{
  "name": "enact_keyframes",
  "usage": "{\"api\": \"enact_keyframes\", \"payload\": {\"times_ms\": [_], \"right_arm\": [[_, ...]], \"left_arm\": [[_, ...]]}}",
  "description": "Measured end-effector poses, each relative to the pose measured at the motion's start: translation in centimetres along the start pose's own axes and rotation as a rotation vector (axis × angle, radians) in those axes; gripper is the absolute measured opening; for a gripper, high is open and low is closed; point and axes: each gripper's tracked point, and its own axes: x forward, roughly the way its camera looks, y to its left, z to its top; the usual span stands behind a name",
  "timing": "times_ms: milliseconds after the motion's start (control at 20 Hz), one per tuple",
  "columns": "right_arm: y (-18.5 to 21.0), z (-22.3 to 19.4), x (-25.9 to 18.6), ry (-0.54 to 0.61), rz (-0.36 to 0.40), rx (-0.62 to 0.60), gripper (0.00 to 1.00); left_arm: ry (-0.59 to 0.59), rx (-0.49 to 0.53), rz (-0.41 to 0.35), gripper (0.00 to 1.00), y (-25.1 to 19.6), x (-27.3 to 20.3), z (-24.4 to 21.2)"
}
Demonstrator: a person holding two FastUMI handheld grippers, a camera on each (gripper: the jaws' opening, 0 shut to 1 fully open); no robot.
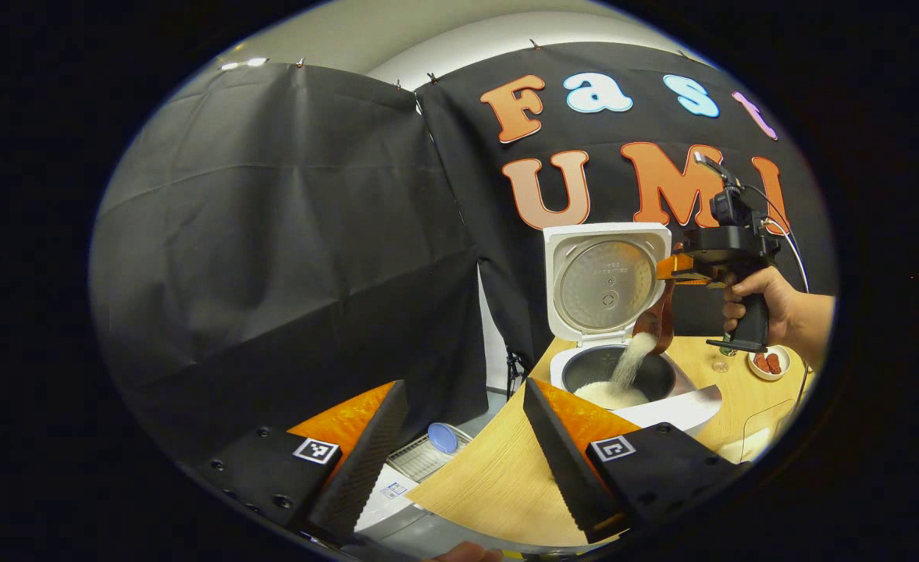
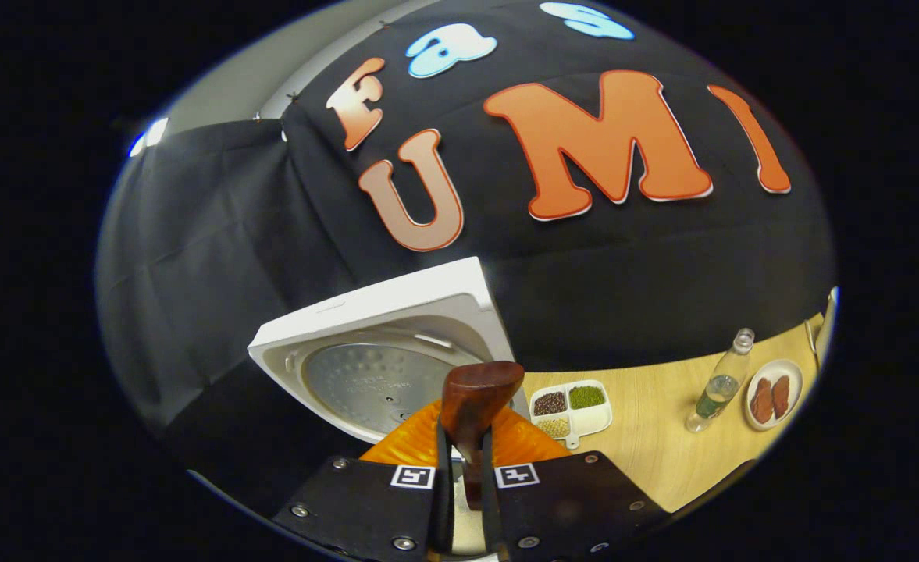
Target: Close the left gripper, press the button to open the rice cooker; take a wooden spoon from the chopstick holder with the right hand, scoop a spoonful of rice and pour it into the rice cooker, then put the wooden spoon back into the chopstick holder.
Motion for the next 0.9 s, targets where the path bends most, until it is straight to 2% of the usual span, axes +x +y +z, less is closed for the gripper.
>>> {"api": "enact_keyframes", "payload": {"times_ms": [100, 150, 200, 300, 350, 550, 600, 650, 750, 900], "right_arm": [[0.2, 0.5, -0.2, -0.026, 0.005, -0.088, 0.14], [0.2, 0.6, -0.2, -0.031, 0.014, -0.119, 0.14], [0.3, 0.7, -0.3, -0.037, 0.022, -0.143, 0.14], [0.6, 0.8, -0.4, -0.047, 0.045, -0.196, 0.13], [0.7, 0.7, -0.3, -0.053, 0.062, -0.228, 0.14], [1.3, 0.7, -0.3, -0.077, 0.133, -0.355, 0.14], [1.3, 0.8, -0.2, -0.087, 0.145, -0.389, 0.14], [1.6, 0.7, -0.2, -0.093, 0.156, -0.427, 0.14], [1.9, 0.5, -0.5, -0.1, 0.179, -0.489, 0.14], [2.3, 0.4, -0.7, -0.104, 0.211, -0.515, 0.14]], "left_arm": [[0.003, -0.004, -0.004, 1.0, 0.0, 0.2, -0.1], [0.005, -0.005, -0.006, 0.96, -0.1, 0.2, -0.1], [0.005, -0.004, -0.005, 1.0, -0.2, 0.2, -0.1], [0.0, -0.001, -0.006, 0.96, -0.2, 0.2, 0.0], [-0.001, 0.0, -0.007, 1.0, -0.4, 0.2, 0.0], [-0.003, 0.005, -0.014, 1.0, -0.5, 0.2, -0.1], [-0.002, 0.004, -0.017, 0.96, -0.6, 0.2, -0.1], [-0.003, 0.003, -0.02, 1.0, -0.6, 0.1, -0.1], [-0.007, 0.005, -0.024, 1.0, -0.7, 0.0, 0.2], [-0.016, 0.012, -0.023, 1.0, -0.8, 0.1, 0.4]]}}
